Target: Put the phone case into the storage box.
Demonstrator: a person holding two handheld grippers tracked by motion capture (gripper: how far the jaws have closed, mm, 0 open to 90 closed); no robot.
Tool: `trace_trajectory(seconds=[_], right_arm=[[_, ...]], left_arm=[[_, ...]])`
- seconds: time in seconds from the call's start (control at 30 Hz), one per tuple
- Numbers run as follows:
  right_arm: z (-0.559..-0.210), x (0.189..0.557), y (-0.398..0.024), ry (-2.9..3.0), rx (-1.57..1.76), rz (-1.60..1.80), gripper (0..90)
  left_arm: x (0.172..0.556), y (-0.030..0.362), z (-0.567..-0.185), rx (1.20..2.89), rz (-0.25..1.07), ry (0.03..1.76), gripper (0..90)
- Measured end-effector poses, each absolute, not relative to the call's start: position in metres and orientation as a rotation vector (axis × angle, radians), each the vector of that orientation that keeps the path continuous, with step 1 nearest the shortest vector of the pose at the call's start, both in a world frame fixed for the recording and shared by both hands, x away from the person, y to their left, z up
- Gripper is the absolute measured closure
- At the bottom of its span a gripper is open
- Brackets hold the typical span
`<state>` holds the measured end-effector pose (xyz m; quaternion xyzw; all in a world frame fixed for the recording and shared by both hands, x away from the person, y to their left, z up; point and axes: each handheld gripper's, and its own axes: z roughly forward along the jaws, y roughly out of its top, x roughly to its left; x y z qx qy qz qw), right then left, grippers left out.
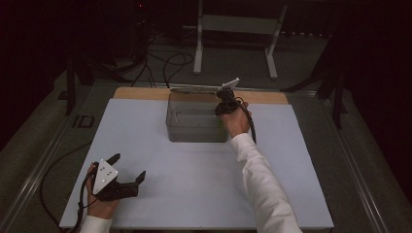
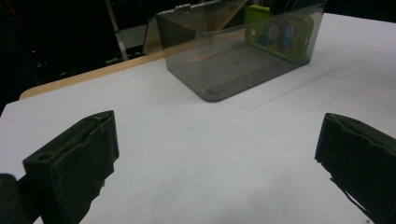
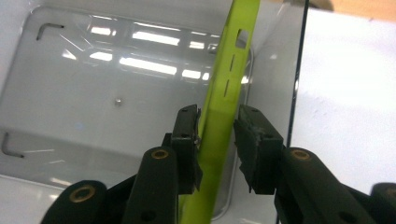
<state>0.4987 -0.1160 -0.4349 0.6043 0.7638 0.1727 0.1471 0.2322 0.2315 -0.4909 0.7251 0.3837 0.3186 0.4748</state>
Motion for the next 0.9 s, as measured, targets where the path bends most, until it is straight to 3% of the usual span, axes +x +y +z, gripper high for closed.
trace_trajectory(seconds=[0.37,0.57,0.9], right_arm=[[-0.43,0.494,-0.113,2.249,1.607,0.398,76.2],[-0.426,0.491,-0.116,2.239,1.609,0.363,84.6],[-0.419,0.489,-0.129,2.259,1.663,0.502,81.5]], left_arm=[[0.232,0.231,-0.491,1.772,0.778,0.939,0.1],[0.232,0.231,-0.491,1.775,0.777,0.937,0.1],[0.233,0.23,-0.492,1.78,0.777,0.935,0.1]])
